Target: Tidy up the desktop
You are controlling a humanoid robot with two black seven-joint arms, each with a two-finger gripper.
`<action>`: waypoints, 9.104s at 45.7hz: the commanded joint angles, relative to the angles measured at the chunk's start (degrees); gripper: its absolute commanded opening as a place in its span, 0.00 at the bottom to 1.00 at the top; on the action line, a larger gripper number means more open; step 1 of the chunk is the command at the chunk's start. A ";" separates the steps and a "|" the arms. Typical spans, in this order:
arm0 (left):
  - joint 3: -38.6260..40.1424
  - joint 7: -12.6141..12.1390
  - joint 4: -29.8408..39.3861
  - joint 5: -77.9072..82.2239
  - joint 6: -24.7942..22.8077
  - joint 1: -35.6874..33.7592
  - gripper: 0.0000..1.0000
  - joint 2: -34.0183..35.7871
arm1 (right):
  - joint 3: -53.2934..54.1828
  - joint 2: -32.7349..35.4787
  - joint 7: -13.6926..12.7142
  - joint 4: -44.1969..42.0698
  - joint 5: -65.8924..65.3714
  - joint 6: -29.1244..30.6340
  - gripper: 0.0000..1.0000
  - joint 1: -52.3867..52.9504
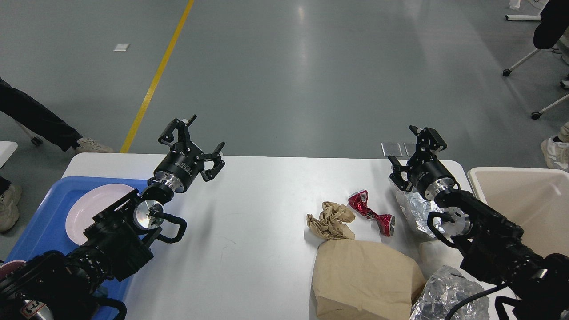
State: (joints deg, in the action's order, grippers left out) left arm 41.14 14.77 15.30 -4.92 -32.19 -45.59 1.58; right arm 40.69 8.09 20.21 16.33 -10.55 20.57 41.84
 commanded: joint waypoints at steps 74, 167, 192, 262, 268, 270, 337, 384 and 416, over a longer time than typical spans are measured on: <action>-0.01 0.00 -0.01 0.00 0.02 0.06 0.97 0.00 | 4.57 2.55 -0.79 -1.83 3.07 -1.05 1.00 0.00; -0.01 0.09 -0.01 0.00 0.02 0.07 0.97 -0.09 | -48.32 23.20 -0.70 -4.91 2.55 0.09 1.00 30.05; -0.01 0.09 -0.01 0.00 0.02 0.07 0.97 -0.09 | -87.79 23.12 -0.61 -4.38 1.93 2.55 1.00 49.83; -0.01 0.09 -0.01 0.00 0.02 0.07 0.97 -0.09 | -120.59 -3.08 -0.79 19.26 -9.93 12.49 1.00 49.14; -0.01 0.09 -0.01 0.00 0.02 0.06 0.97 -0.09 | -120.59 -2.81 -0.79 17.16 -9.84 10.20 1.00 44.48; -0.01 0.09 -0.01 0.00 0.02 0.07 0.97 -0.09 | -120.67 -2.64 -0.79 16.28 -9.84 9.76 1.00 42.64; -0.01 0.09 -0.01 0.00 0.02 0.07 0.97 -0.09 | -115.14 -2.02 -1.40 6.61 -0.53 -6.77 0.53 22.06; -0.01 0.09 -0.01 0.00 0.02 0.07 0.97 -0.09 | -114.43 -1.41 -2.11 8.89 -0.18 10.01 0.00 34.97; -0.01 0.00 -0.01 0.00 0.02 0.07 0.97 -0.09 | -121.46 6.15 -2.11 20.76 -1.32 34.10 0.00 67.93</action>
State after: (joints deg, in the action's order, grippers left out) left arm 41.13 14.84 15.29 -4.92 -32.17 -45.53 1.49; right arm -77.96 13.68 18.13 37.44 -11.68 53.87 106.54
